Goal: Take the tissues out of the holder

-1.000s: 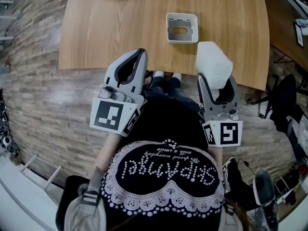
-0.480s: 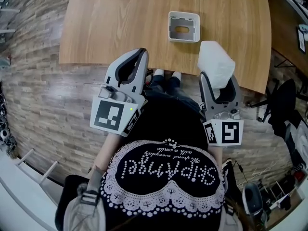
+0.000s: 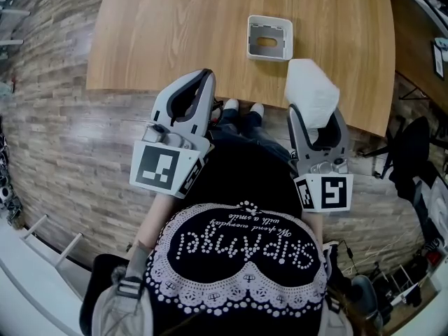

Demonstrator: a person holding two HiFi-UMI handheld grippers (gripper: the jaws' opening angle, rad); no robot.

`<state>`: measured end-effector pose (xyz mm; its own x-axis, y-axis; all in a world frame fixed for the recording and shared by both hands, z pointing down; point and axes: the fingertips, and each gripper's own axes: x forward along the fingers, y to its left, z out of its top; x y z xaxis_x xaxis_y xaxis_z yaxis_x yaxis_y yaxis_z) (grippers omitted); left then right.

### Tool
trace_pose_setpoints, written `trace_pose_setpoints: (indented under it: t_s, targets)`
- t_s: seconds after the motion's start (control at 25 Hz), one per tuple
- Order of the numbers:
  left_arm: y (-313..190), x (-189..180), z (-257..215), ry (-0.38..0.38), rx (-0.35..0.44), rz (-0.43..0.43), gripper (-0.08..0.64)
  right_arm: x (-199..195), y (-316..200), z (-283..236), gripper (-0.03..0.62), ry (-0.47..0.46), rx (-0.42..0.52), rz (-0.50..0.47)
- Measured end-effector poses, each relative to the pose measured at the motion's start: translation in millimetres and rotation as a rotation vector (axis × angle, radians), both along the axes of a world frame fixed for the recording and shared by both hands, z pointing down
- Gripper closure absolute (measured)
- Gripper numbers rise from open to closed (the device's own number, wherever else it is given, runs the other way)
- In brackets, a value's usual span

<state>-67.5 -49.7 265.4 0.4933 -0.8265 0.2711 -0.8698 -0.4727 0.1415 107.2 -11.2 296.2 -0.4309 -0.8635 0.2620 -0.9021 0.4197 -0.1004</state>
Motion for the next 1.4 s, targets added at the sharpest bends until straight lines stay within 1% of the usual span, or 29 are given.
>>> trace_pose_setpoints:
  t_s: [0.56,1.04,1.4]
  targets:
    - [-0.1,0.0,-4.0,0.009,0.012,0.010,0.554,-4.4,0.1,-3.1,0.308,0.013,0.010,-0.006]
    - [-4.9,-2.3,-1.2,0.007,0.004,0.009,0.554,-9.3,-5.1,1.6,0.308,0.020,-0.005,-0.021]
    - [-9.8,-0.6,-1.5,0.008,0.004,0.017,0.554,-8.5,-9.1,1.9,0.308,0.023,-0.008,-0.013]
